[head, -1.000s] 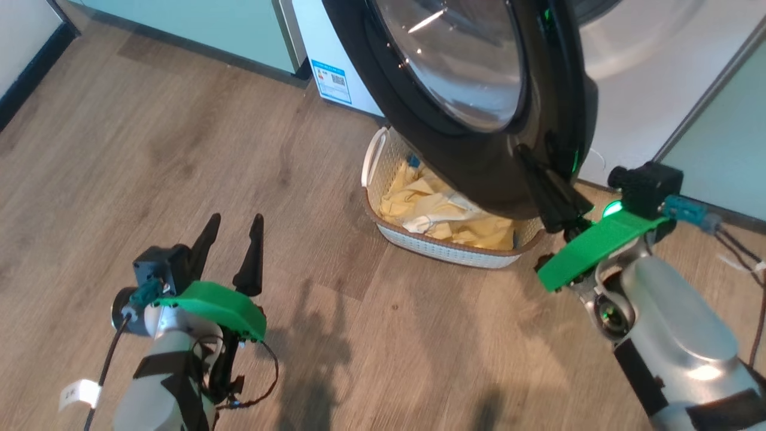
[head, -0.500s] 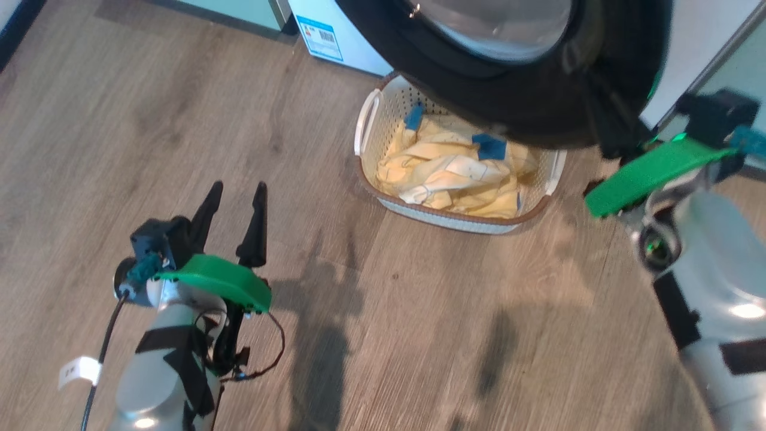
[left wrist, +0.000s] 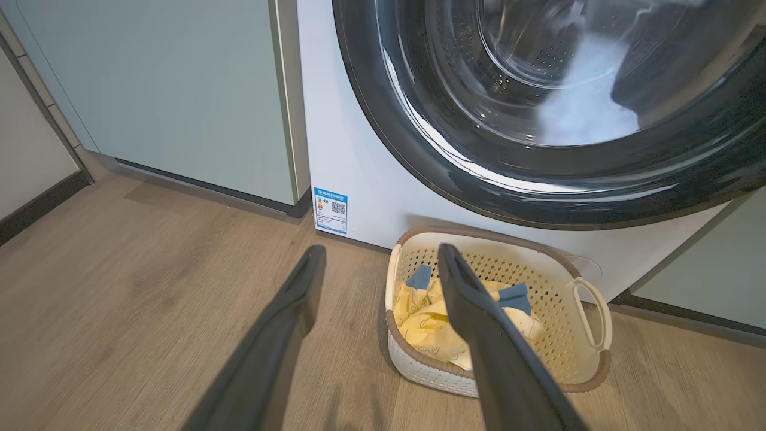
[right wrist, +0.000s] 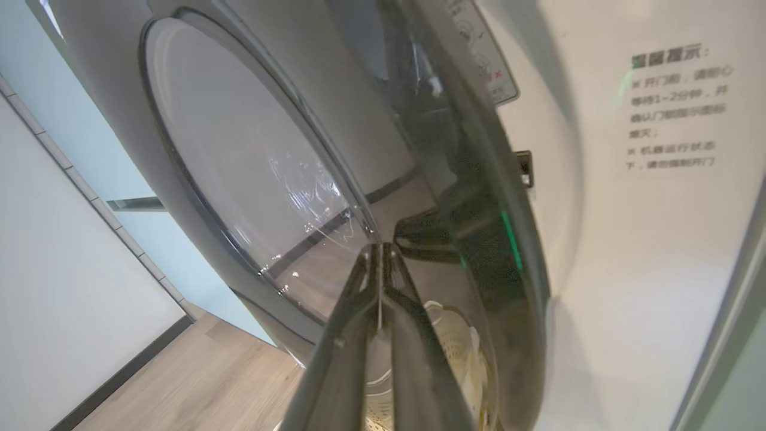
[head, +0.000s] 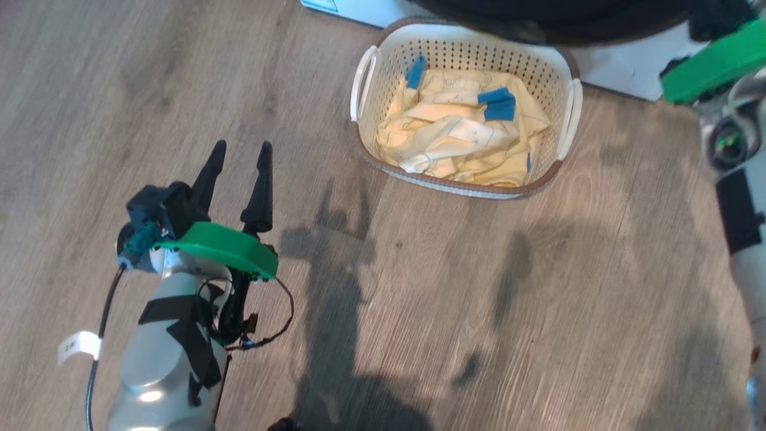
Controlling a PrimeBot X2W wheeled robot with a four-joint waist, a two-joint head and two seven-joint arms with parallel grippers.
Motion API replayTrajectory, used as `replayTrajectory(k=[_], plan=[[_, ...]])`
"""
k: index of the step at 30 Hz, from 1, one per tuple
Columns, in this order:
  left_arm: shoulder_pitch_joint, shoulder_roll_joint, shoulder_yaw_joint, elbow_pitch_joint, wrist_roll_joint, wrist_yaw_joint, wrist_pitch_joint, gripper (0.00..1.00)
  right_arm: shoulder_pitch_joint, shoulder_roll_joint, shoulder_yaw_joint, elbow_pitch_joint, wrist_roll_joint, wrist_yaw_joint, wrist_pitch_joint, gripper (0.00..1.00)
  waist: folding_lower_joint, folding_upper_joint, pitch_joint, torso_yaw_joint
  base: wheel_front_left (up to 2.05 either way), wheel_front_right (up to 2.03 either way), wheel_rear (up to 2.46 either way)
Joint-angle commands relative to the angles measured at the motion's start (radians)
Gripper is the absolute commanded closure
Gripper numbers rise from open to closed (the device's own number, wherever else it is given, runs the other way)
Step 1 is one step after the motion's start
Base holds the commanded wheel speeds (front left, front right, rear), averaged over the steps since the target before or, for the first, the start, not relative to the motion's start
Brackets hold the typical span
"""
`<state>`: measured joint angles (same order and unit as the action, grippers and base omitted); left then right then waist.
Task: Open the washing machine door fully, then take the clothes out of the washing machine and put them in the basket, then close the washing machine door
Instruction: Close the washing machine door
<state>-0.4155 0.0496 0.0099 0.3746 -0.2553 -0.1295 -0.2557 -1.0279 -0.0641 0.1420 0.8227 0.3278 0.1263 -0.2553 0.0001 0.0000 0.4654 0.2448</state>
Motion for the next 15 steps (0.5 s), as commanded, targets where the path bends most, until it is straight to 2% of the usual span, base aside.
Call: replayTrajectory(k=[1, 15], plan=[[-0.018, 0.022, 0.043, -0.029, 0.005, -0.001, -0.006, 0.0, -0.043, 0.014, 0.001, -0.02, -0.01, 0.004, -0.006, 1.0, -0.0001, 0.0, 0.014, -0.002, 0.0, 0.0, 0.0], [-0.055, 0.015, 0.046, -0.038, 0.008, -0.001, -0.006, 0.0, -0.201, 0.014, -0.071, 0.078, -0.065, 0.004, -0.006, 1.0, -0.0001, 0.0, 0.085, -0.001, 0.0, 0.0, 0.0]])
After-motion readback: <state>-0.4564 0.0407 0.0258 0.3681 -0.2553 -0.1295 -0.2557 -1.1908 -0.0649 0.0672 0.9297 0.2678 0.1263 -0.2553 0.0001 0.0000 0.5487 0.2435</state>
